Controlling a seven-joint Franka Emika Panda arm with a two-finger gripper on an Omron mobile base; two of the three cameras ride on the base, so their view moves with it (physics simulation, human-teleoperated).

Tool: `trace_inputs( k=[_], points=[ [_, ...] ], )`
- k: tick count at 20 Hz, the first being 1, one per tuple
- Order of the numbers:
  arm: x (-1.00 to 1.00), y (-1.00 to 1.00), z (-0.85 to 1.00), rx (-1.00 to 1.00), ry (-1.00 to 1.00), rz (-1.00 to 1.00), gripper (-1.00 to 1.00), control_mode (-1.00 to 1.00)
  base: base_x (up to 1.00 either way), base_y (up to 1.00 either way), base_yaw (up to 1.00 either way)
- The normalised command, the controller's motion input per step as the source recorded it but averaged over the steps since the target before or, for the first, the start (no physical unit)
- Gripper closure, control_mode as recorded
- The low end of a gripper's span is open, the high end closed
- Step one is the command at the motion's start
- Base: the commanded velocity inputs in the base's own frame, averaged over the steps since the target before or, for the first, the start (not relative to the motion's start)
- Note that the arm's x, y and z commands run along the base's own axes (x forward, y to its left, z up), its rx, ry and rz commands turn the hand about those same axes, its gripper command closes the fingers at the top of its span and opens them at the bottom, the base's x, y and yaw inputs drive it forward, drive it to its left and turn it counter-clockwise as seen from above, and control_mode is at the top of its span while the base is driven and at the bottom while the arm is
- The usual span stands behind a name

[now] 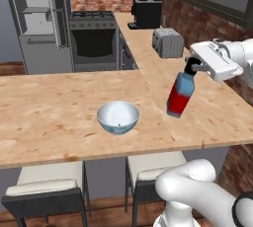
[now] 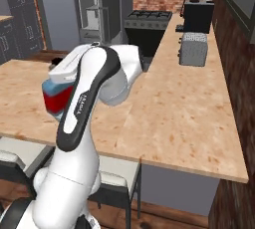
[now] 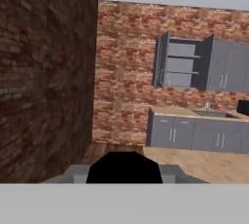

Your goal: There is a bowl on the dining counter. Grab a lemon wedge from the fridge and place it in the bowl. Then get the liquor bottle and glass cup from the cabinet and place them next to the bowl.

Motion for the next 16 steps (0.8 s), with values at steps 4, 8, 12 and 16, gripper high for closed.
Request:
trace_inputs(
  k=[4,8,12,16],
  points=[
    [0.0,-0.28,-0.31,-0.18,-0.08,0.39,1.0,-1.0,0.0,0.0,0.0],
    [0.1,-0.09,-0.39,-0.15,-0.1,0.29,1.0,-1.0,0.0,0.0,0.0],
    [0.08,0.0,-0.41,-0.19,-0.16,0.14,1.0,-1.0,0.0,0.0,0.0],
    [0.14,0.0,-0.37,-0.09,-0.12,0.01,1.0,-1.0,0.0,0.0,0.0]
  ],
)
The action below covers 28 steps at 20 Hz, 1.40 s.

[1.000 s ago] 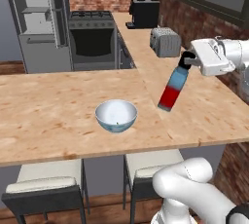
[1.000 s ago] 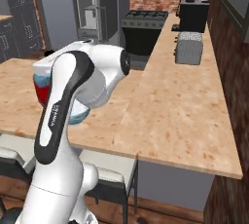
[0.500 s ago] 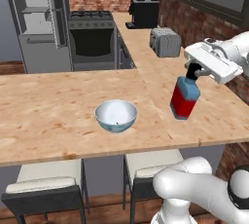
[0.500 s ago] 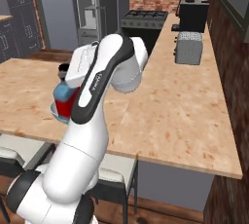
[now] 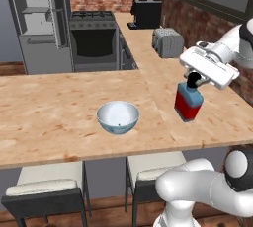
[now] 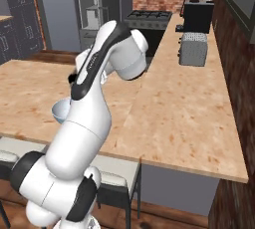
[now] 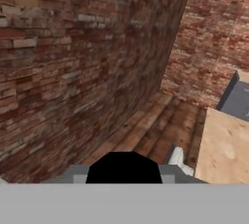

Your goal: There is a bowl on the dining counter. Grab a lemon wedge from the fridge and place it in the bowl. Then get the liquor bottle and glass cup from the cabinet and place them next to the bowl.

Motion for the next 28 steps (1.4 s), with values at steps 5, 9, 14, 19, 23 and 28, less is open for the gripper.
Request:
trace_inputs(
  k=[5,9,14,19,23,28],
  points=[
    [0.14,0.0,-0.3,0.0,-0.02,0.03,1.0,-1.0,0.0,0.0,0.0],
    [0.11,0.0,-0.29,0.05,0.0,0.01,1.0,-1.0,0.0,0.0,0.0],
    [0.22,-0.02,-0.23,0.09,0.0,0.0,1.0,-1.0,0.0,0.0,0.0],
    [0.39,-0.16,-0.33,0.05,0.0,0.0,1.0,-1.0,0.0,0.0,0.0],
    [0.45,-0.23,-0.4,0.0,0.0,0.0,1.0,-1.0,0.0,0.0,0.0],
    [0.45,-0.16,-0.39,0.0,0.0,0.0,1.0,-1.0,0.0,0.0,0.0]
  ],
)
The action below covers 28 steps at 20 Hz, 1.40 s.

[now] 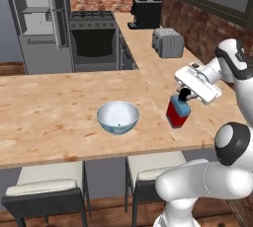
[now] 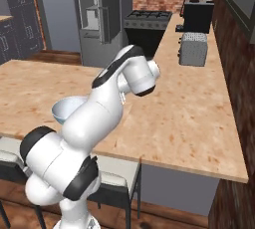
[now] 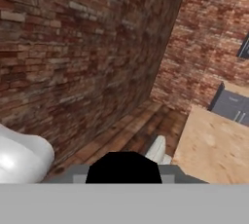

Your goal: There is a bowl on the dining counter. Grab a lemon wedge from the fridge and place it in the bowl. Then get the liquor bottle and glass cup from the cabinet and place them next to the bowl.

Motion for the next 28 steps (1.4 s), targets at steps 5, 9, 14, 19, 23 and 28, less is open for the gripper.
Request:
trace_inputs(
  k=[5,9,14,19,23,28],
  points=[
    [0.5,0.0,-0.34,0.0,0.0,0.01,1.0,-1.0,0.0,0.0,0.0],
    [0.55,0.0,-0.33,0.0,0.02,0.01,1.0,-1.0,0.0,0.0,0.0],
    [0.56,0.0,-0.32,0.01,0.06,0.0,1.0,-1.0,0.0,0.0,0.0],
    [0.52,0.0,-0.31,0.01,0.07,0.01,1.0,-1.0,0.0,0.0,0.0],
    [0.46,0.0,-0.3,0.0,0.03,0.0,1.0,-1.0,0.0,0.0,0.0],
    [0.38,0.0,-0.31,0.0,0.0,0.0,1.0,-1.0,0.0,0.0,0.0]
  ],
)
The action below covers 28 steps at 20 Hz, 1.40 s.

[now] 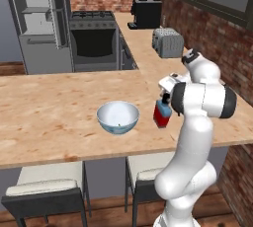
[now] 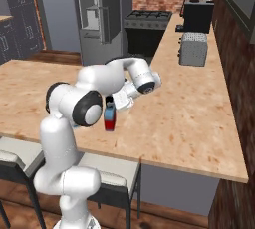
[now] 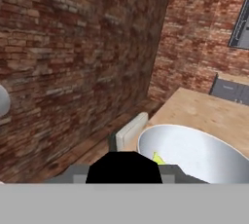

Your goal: There is a bowl on the dining counter. Grab a lemon wedge from the fridge and place it in the bowl. Then get the liquor bottle and glass cup from the cabinet and place them next to the bowl.

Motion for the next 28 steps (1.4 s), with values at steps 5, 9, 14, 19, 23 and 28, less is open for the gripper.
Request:
trace_inputs(
  k=[5,9,14,19,23,28],
  points=[
    [0.37,0.0,-0.27,0.0,0.0,0.0,1.0,-1.0,0.0,0.0,0.0],
    [0.39,0.0,-0.25,0.0,0.01,0.0,1.0,-1.0,0.0,0.0,0.0],
    [0.37,0.02,-0.25,0.0,0.04,0.0,1.0,-1.0,0.0,0.0,0.0],
    [0.41,0.04,-0.34,0.0,0.11,0.0,1.0,-1.0,0.0,0.0,0.0],
    [0.2,0.01,-0.37,0.0,0.08,0.03,1.0,-1.0,0.0,0.0,0.0],
    [-0.01,0.02,-0.39,0.0,-0.01,0.04,-1.0,-1.0,0.0,0.0,0.0]
  ],
)
